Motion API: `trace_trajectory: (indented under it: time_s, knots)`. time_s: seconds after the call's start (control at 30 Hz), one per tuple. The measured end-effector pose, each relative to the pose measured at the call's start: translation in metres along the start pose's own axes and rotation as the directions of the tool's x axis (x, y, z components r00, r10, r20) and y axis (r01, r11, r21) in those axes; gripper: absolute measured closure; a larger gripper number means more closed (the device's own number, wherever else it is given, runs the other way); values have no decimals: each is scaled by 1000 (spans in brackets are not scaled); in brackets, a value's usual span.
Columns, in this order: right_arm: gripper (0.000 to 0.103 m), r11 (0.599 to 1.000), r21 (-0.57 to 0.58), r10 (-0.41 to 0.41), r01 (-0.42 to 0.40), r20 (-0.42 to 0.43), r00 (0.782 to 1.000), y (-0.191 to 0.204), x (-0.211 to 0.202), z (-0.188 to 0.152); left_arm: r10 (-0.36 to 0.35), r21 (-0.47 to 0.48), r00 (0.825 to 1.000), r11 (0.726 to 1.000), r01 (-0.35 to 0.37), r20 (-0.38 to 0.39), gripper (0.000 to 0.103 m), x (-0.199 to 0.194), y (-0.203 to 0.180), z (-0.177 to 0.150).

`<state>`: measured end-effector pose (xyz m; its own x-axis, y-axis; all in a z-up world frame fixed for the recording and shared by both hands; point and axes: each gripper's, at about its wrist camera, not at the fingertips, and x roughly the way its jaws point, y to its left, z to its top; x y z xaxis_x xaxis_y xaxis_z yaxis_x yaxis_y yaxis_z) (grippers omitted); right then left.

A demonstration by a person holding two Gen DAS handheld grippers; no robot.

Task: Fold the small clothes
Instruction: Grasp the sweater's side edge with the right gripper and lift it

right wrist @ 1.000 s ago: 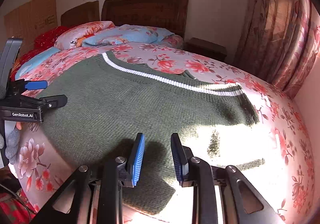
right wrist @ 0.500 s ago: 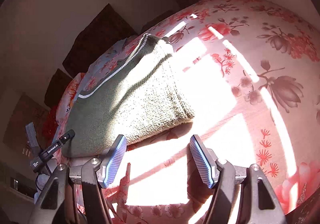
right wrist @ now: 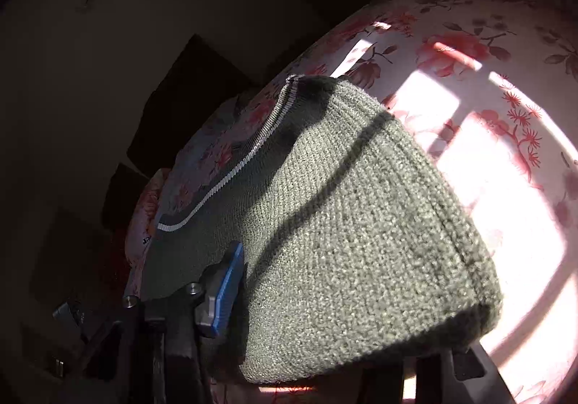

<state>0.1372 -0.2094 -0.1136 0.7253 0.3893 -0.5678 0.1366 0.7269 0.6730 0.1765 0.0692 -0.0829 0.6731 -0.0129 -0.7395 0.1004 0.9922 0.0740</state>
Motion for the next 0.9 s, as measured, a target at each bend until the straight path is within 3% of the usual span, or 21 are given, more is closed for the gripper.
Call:
trace_trajectory:
  time_s: [0.13,0.23,0.3,0.37,0.43,0.53,0.63,0.7,0.77,0.83,0.9]
  knots:
    - [77,997,-76,9,-5,50,999,13,-6,-3,-46,36,998,998,45,47,0,-21,-19,7]
    - [77,994,-107,16,-10,62,998,20,-17,-9,-66,109,997,992,63,25,0,-17,-47,5]
    - [77,991,-133,17,-7,74,997,27,-22,-11,-65,184,996,980,74,-54,0,0,-68,-6]
    - [77,985,-172,21,-5,95,995,39,-28,-13,-46,210,999,976,48,-14,0,0,-75,-13]
    - [77,969,-246,11,20,122,992,61,-32,-14,-98,169,994,980,103,-41,0,-2,-63,-7]
    - [77,911,-402,-23,97,184,983,110,-35,-16,-206,16,978,979,206,37,0,-27,-11,4]
    - [77,795,-581,-38,172,235,971,171,-23,-33,-225,-178,968,954,242,111,0,-46,62,18]
    - [77,686,-693,-53,219,253,966,212,-4,-54,-228,-270,964,928,257,135,0,-52,104,22]
    - [77,536,-800,-81,271,270,959,249,22,-87,-223,-335,963,905,263,155,0,-58,138,22]
    - [77,342,-890,-127,301,273,954,276,60,-127,-210,-374,964,891,258,166,0,-62,159,17]
    - [77,154,-948,-197,278,247,949,284,102,-170,-197,-397,967,884,247,162,0,-61,171,12]
